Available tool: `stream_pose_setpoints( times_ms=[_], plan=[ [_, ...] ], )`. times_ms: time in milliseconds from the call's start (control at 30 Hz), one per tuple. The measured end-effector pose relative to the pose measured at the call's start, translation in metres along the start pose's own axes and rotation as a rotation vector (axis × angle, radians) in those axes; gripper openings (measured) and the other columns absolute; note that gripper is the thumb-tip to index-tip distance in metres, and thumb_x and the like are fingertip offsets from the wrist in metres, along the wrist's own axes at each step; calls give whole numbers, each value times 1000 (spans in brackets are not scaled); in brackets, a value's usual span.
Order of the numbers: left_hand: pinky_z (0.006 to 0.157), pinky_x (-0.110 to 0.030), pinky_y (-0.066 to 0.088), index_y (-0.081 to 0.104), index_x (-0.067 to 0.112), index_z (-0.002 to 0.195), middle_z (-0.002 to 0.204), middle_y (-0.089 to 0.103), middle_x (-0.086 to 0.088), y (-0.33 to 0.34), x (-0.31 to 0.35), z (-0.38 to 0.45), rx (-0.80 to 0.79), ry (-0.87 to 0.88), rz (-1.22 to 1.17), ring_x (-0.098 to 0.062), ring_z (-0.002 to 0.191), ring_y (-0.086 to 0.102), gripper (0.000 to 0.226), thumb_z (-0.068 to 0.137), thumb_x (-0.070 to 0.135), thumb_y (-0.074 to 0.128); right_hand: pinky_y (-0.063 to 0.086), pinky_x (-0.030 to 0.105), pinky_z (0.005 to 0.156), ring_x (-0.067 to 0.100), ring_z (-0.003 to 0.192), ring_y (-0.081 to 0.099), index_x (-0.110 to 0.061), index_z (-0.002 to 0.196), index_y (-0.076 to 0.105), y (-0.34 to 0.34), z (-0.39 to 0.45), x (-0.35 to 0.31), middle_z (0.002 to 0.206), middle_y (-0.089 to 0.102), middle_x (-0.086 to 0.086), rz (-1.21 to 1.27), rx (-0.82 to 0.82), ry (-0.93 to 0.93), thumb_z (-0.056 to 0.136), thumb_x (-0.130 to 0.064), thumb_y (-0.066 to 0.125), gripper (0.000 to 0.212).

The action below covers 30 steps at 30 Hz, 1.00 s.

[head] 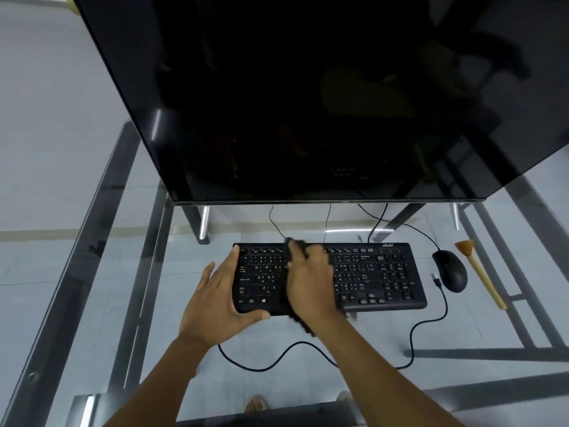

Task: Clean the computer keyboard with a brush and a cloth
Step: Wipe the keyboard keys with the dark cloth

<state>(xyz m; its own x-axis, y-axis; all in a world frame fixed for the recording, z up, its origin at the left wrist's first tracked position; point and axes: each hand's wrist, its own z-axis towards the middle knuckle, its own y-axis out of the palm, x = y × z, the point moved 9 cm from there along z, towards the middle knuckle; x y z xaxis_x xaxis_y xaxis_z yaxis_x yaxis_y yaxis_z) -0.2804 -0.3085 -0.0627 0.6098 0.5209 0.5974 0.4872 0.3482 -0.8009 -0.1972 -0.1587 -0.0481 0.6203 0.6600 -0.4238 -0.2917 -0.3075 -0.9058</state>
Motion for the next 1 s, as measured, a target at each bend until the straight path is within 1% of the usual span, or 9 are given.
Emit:
stream_pose_setpoints(
  times_ms=[133,267,400,533,700,767,833,933,1000],
  plan=[
    [120,-30,3,-7,27,151,156,22,11,9,-4,1,-39,12,-2,16,137,4,125,61,76,65,46,40,83,27,101,46,-32,137,44,28,-42,-48,117,47,6,-4,-291,-517,94,-17,51,46],
    [117,-30,2,-3,22,152,154,20,13,3,-3,2,-10,25,-20,31,120,-20,135,53,82,66,46,43,83,24,99,47,-33,128,58,7,-27,-14,112,52,5,8,-219,-386,88,-12,61,45],
    [120,-34,4,-6,23,152,157,22,8,11,-8,2,-31,45,-7,11,139,9,133,55,86,60,43,36,76,22,95,47,-38,129,54,24,-67,-43,113,50,2,-39,-404,-657,84,-10,65,54],
    [120,-31,1,-6,25,152,157,17,12,10,-9,4,-23,46,7,10,138,7,133,54,86,62,45,38,80,23,98,48,-36,127,58,6,-39,-3,112,52,2,8,-211,-371,86,-12,62,48],
    [119,-39,6,-3,21,152,160,3,8,20,-11,2,-69,116,109,-4,145,9,120,65,76,59,39,38,78,23,98,43,-31,122,59,33,-81,-56,112,47,2,13,-367,-582,78,-4,60,51],
    [119,-37,4,2,18,153,160,-2,9,21,-10,2,-75,116,132,-2,145,4,121,65,83,55,42,36,80,21,99,44,-35,127,54,24,-72,-42,116,47,1,19,-331,-556,83,-9,62,51],
    [119,-35,0,2,17,153,160,-3,10,21,-13,3,-84,100,144,0,145,2,127,61,89,53,47,35,85,20,101,48,-39,133,49,7,-56,-6,120,50,2,39,-227,-411,88,-12,61,53],
    [119,-42,-5,-3,16,152,160,-9,6,24,-13,1,-106,105,218,-7,146,-7,122,67,90,43,51,41,88,21,98,53,-26,130,56,-28,-43,59,114,54,7,52,10,-31,89,-12,62,44],
    [117,-45,-11,0,14,152,161,-8,1,25,-2,3,-71,96,284,-15,147,-11,104,80,82,32,53,39,81,21,92,55,-25,128,56,-28,-52,49,110,56,7,3,26,-79,82,-13,70,50]
  ],
)
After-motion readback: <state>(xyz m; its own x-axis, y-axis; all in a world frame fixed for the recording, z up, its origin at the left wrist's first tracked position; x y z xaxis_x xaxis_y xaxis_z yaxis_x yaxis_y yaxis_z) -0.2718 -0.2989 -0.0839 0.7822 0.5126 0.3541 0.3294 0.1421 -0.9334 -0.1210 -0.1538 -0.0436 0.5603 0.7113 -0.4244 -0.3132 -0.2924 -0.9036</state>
